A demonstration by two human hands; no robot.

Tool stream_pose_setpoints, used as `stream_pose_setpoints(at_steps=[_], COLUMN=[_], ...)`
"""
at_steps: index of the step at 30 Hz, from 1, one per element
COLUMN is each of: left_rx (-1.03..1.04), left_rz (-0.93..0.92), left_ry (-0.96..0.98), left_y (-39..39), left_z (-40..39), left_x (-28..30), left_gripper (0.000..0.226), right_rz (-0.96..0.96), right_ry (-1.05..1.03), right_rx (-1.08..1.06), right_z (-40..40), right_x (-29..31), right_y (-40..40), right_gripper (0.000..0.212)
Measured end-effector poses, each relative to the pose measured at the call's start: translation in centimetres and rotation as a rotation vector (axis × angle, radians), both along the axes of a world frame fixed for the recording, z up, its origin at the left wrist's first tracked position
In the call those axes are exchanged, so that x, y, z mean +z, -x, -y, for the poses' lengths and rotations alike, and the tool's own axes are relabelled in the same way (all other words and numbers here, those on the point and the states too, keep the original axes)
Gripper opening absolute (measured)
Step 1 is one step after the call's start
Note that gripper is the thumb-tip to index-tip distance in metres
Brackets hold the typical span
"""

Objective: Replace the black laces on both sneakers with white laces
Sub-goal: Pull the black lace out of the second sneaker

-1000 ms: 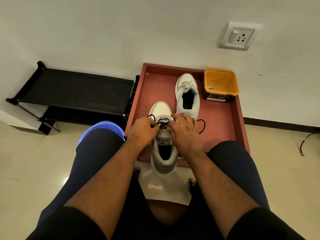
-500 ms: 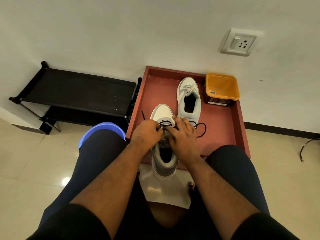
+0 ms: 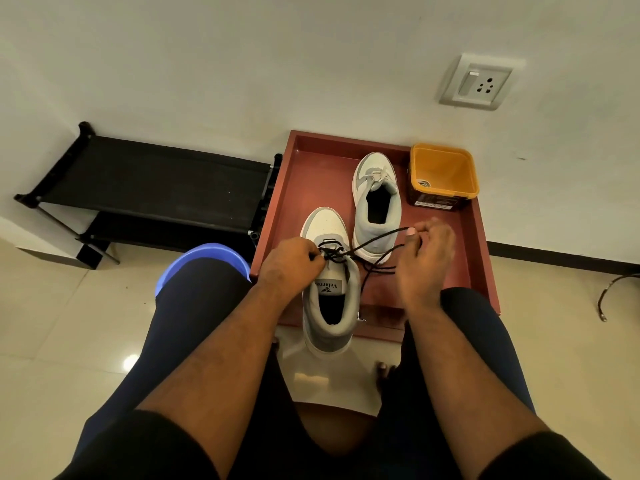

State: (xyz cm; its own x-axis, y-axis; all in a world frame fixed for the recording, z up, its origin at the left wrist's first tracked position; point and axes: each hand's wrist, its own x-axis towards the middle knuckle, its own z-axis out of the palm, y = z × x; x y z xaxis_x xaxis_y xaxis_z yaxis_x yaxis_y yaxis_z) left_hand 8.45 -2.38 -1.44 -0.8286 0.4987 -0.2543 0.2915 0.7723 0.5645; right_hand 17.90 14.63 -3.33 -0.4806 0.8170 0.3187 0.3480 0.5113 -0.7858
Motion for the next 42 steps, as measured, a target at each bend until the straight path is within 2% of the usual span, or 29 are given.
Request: stream_pose_setpoints(at_steps=[4,5,7,9,12,14,17,18,20,22,24,26,29,31,34,36,37,39,42], left_rx=[0.001,0.001,0.002,0.006,0.023,0.041,0.009,-0.026,-0.087,-0.12,-0.12,-0.118,-0.125,-0.01,0.381,0.591,0.611,0.429,0.035], left_rz=[-0.002,0.001,0.001,-0.001,-0.002,-0.004,-0.099,-0.152,-0.228,-0.271,-0.306,-0.347,-0.35,-0.284,-0.128,-0.03,-0.007,-0.065,-0.225], left_ry=[-0.016,-0.017,-0.028,-0.038,-0.036,-0.04,-0.035,-0.013,0.032,0.086,0.127,0.132,0.096,-0.045,-0.337,-0.461,-0.481,-0.359,-0.018], left_y=[-0.2,-0.3,-0.3,-0.3,-0.1,0.1,0.1,0.0,-0.4,-0.9,-1.2,-1.3,-1.1,-0.8,-0.1,0.3,0.5,0.5,-0.5], left_z=[-0.1,-0.1,-0.1,0.0,0.1,0.2,0.0,-0.1,-0.6,-1.2,-1.6,-1.8,-1.8,-1.7,-1.4,-1.0,-0.7,-0.7,-1.2], left_x=[0.1,0.1,0.0,-0.1,-0.4,-0.7,-0.8,-0.8,-0.9,-1.2,-1.5,-1.4,-1.9,-2.5,-2.8,-2.4,-2.2,-1.8,-1.8], left_gripper=[0.022,0.021,0.021,0.021,0.021,0.023,0.036,0.043,0.046,0.039,0.031,0.026,0.022,0.019,0.013,0.012,0.017,0.027,0.029], right_rz=[0.231,0.318,0.435,0.411,0.299,0.111,-0.137,-0.143,-0.059,0.065,0.106,0.107,0.301,0.389,0.404,0.422,0.428,0.432,0.42], right_ry=[-0.238,-0.278,-0.325,-0.342,-0.286,-0.144,0.153,0.215,0.204,0.077,-0.047,-0.028,0.02,0.018,0.078,0.092,0.094,0.082,0.078], right_rx=[0.38,0.46,0.527,0.485,0.404,0.289,-0.053,-0.133,-0.159,-0.068,0.117,0.371,0.622,0.663,0.624,0.615,0.619,0.625,0.636], right_z=[2.0,3.1,5.0,5.4,4.0,2.4,-1.4,-2.7,-4.0,-3.4,-1.8,0.0,1.7,2.0,1.8,1.7,1.8,1.9,1.9], right_x=[-0.6,-1.3,-2.8,-3.3,-2.6,-1.2,0.2,0.5,0.7,0.6,0.2,-0.3,-1.2,-1.6,-1.7,-1.7,-1.8,-1.7,-1.7], right_y=[0.5,0.7,0.9,1.2,1.3,1.0,0.1,-0.3,-0.8,-0.9,-0.4,0.0,0.5,0.7,0.8,0.8,0.7,0.6,0.6], right_gripper=[0.043,0.045,0.036,0.018,0.011,0.01,0.011,0.014,0.025,0.037,0.037,0.028,0.028,0.029,0.027,0.029,0.029,0.027,0.023])
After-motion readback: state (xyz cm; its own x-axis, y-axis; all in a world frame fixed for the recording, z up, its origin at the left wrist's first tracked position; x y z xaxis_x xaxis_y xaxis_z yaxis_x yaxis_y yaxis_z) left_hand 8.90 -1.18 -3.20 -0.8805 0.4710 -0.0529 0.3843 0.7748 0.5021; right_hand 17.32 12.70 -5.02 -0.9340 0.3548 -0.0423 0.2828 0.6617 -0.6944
